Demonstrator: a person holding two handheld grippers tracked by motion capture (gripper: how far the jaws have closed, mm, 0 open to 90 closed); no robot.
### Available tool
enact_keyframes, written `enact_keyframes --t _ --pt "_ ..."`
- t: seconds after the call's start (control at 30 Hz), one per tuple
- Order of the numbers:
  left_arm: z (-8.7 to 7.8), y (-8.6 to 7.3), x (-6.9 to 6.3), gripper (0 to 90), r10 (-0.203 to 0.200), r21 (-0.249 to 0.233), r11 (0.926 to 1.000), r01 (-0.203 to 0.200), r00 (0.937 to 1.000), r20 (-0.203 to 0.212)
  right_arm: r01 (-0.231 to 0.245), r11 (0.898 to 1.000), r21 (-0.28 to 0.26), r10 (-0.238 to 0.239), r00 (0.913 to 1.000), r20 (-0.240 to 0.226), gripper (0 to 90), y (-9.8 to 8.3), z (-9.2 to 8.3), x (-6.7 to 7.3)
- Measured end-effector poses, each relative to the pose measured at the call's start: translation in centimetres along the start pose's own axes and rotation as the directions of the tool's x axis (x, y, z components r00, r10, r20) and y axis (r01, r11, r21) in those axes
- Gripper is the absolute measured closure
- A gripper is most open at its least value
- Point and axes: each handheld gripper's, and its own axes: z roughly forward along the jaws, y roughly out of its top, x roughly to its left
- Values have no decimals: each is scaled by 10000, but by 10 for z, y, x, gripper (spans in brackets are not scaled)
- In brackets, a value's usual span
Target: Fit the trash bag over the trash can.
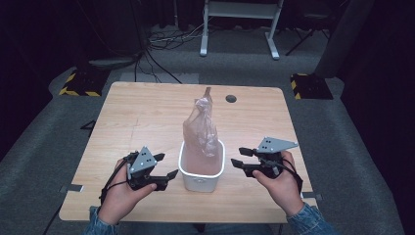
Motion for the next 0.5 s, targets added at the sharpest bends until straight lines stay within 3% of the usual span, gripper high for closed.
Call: enact_keyframes --t 0.27,0.5 --pt "-8 33 9 318 205 -549 9983 -215 9996 -186 336 9988 -367 -344 9992 -215 610 28 -10 10" --pt "6 52 27 321 83 -606 9981 -98 9997 -249 595 9960 -673 -611 9979 -224 588 49 -9 18"
